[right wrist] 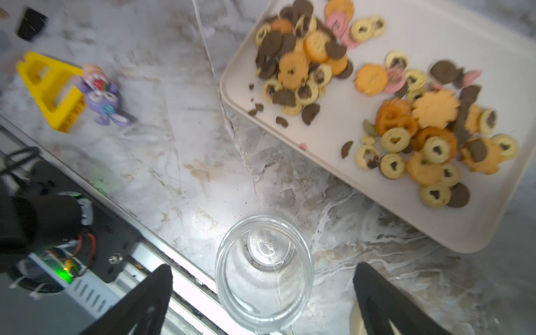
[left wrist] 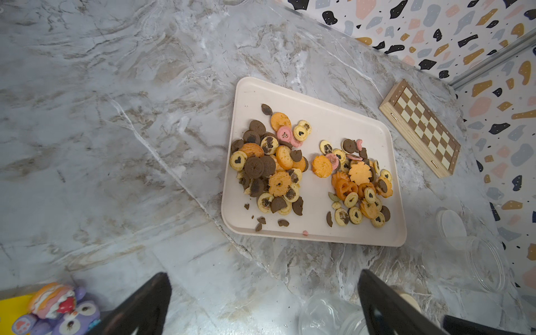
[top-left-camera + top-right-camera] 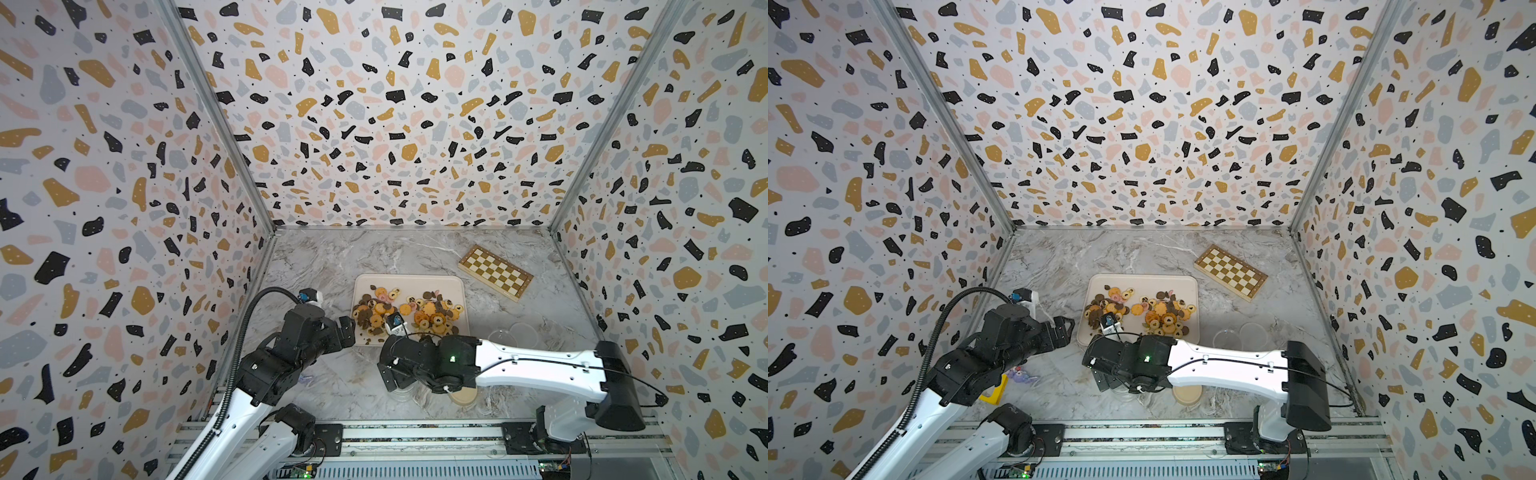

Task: Pour the cookies out of the jar
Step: Place the jar at the center of the board, then reset both arms

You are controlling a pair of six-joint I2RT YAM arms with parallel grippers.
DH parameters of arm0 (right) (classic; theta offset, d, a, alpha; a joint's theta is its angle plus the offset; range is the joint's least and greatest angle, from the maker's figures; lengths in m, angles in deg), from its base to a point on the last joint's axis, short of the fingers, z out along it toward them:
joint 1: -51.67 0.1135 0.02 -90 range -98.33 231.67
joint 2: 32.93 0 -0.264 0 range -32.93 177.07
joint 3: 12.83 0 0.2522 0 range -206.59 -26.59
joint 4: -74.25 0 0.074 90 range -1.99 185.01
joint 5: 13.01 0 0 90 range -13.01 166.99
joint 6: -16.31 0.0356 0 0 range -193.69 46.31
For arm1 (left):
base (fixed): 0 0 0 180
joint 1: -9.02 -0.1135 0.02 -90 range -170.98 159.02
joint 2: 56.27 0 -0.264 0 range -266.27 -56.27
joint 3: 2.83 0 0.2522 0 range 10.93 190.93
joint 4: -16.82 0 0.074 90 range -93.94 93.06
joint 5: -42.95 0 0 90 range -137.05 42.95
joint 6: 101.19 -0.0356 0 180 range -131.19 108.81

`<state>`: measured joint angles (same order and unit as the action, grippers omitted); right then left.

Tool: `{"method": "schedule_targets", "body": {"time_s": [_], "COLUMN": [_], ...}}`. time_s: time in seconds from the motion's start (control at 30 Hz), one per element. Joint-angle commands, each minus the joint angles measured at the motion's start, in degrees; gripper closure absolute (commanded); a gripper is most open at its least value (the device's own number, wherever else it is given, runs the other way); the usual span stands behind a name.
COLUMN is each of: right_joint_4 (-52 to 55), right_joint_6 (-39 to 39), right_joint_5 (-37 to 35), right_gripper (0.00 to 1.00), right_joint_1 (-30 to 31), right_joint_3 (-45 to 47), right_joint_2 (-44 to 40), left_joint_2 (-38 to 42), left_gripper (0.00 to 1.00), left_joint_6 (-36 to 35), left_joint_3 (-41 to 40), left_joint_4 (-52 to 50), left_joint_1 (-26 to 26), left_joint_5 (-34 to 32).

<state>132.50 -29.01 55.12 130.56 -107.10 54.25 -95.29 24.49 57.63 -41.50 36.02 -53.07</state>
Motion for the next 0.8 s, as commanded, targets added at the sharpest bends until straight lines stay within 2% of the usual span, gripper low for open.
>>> {"method": "schedule_targets", "body": {"time_s": [0.0,0.07,0.17,0.2,0.27,0.33,0.37,0.4,0.47,0.5,0.53,0.6,0.63,0.77], "right_joint_4": [12.0,16.5,17.8,15.3,4.2,-21.4,-33.1,-39.3,-45.4,-48.5,-48.4,-44.5,-43.1,-51.5], "right_joint_6": [-0.3,0.6,-0.1,-2.2,-13.4,-40.0,-46.8,-49.5,-53.0,-53.5,-49.8,-38.5,-31.4,-25.3], "right_joint_5": [-12.7,-21.0,-33.3,-39.4,-48.3,-49.6,-51.5,-49.6,-41.0,-35.8,-30.3,-17.4,-16.4,-22.8], "right_gripper": [0.01,0.01,0.01,0.01,0.0,0.0,0.0,0.0,0.0,0.0,0.0,0.01,0.0,0.01], "right_joint_1": [-0.4,-1.2,-3.0,-3.4,-3.4,-4.7,-6.7,-11.3,-24.5,-33.6,-43.4,-61.6,-68.0,-71.0], "right_joint_3": [-8.0,-10.1,-7.1,-3.0,8.6,22.5,28.6,32.6,38.5,41.5,43.5,44.6,45.2,52.0], "right_joint_2": [-8.1,-12.5,-20.1,-24.1,-33.5,-45.5,-49.8,-53.5,-56.8,-56.9,-55.6,-51.5,-50.0,-49.0], "left_joint_2": [-0.6,-1.2,-1.5,-1.3,-0.2,2.1,3.3,4.5,5.6,5.4,4.7,1.9,-0.1,-5.7], "left_gripper": [0.01,0.01,0.01,0.01,0.01,0.01,0.01,0.01,0.01,0.01,0.01,0.01,0.01,0.01], "left_joint_6": [-2.1,-3.0,-7.1,-9.7,-14.4,-17.2,-19.3,-21.8,-25.0,-27.8,-30.5,-33.7,-33.7,-34.2], "left_joint_3": [3.8,5.7,7.0,6.5,4.3,-0.8,-3.2,-6.2,-11.7,-14.5,-16.7,-18.9,-19.0,-20.3], "left_joint_4": [0.4,0.4,2.0,3.9,7.6,14.0,17.6,22.0,31.8,38.2,43.5,49.8,50.6,54.9], "left_joint_1": [-0.4,-0.4,-0.4,-0.4,-0.4,-0.4,-0.4,-0.4,-0.5,-0.8,-1.2,-2.7,-3.5,-6.1], "left_joint_5": [-2.5,-5.7,-11.8,-14.5,-20.4,-27.5,-29.5,-32.3,-39.6,-42.5,-43.5,-42.5,-41.4,-38.8]}}
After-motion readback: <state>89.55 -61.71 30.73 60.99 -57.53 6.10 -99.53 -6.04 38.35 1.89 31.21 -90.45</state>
